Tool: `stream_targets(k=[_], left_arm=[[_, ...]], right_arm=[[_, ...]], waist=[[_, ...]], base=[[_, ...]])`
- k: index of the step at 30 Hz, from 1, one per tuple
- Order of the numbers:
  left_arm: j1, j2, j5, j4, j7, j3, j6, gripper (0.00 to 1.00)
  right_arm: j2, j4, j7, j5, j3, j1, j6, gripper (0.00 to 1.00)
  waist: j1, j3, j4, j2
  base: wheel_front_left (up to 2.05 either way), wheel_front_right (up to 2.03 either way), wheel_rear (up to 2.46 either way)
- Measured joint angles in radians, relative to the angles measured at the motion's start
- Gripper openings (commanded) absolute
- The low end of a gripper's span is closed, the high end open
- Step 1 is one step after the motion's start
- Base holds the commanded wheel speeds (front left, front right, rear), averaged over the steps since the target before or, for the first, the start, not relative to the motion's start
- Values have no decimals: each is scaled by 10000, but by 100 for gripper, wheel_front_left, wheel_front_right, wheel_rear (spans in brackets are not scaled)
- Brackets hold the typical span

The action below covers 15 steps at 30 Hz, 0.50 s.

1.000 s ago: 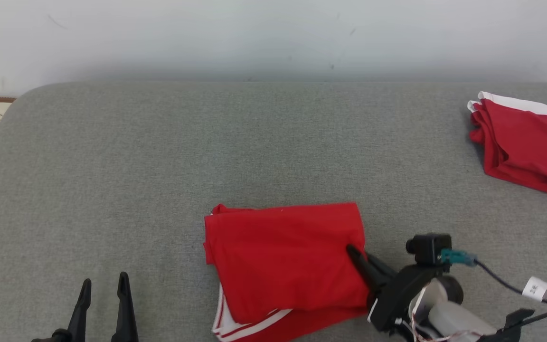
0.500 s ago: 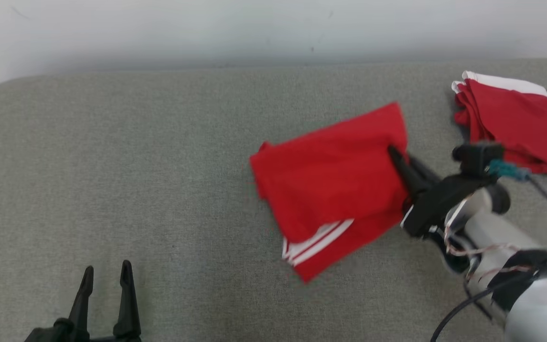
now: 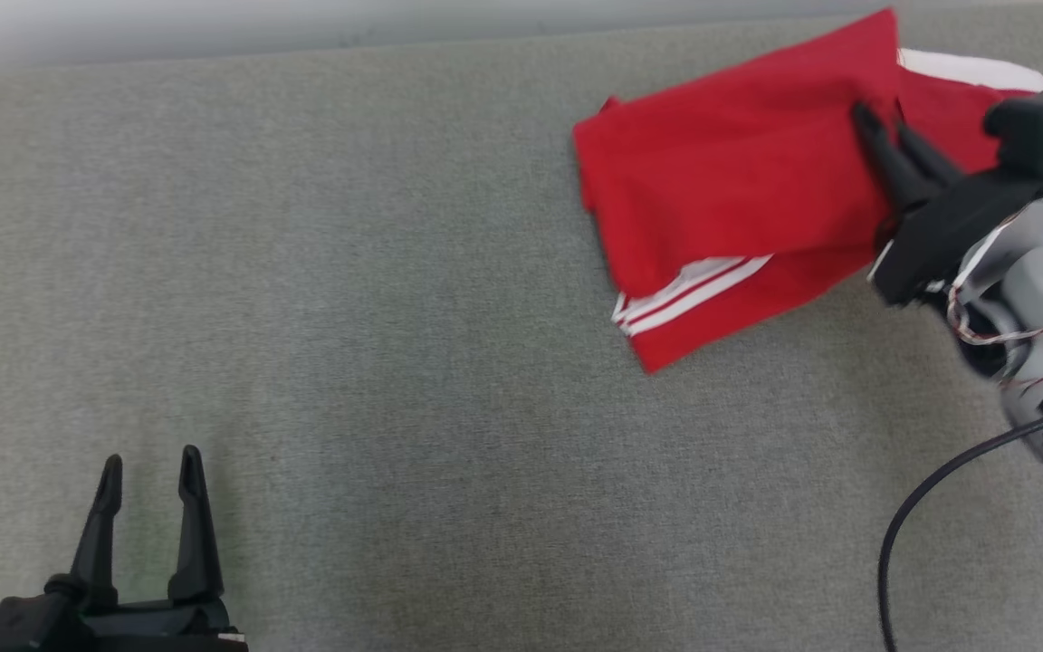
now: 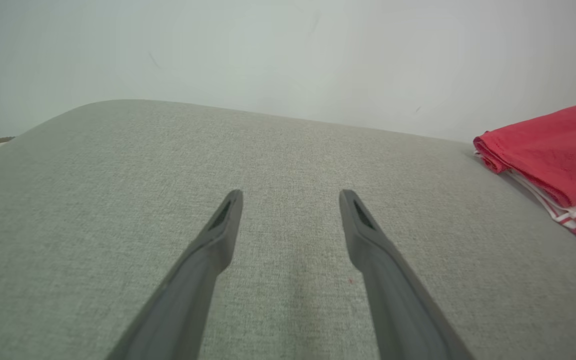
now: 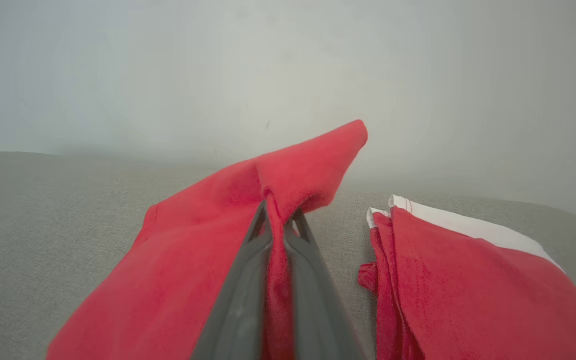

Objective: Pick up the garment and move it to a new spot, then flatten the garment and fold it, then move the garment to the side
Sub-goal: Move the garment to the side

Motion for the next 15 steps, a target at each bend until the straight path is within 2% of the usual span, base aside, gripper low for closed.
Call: stream_targets(k=[15], left_arm=[[-54, 497, 349, -899, 2, 428, -59, 100]], right_arm=[[-1618, -38, 589, 77, 1012, -1855, 2, 0]], waist=[[-1, 833, -786, 0]], base=[[0, 0, 0]])
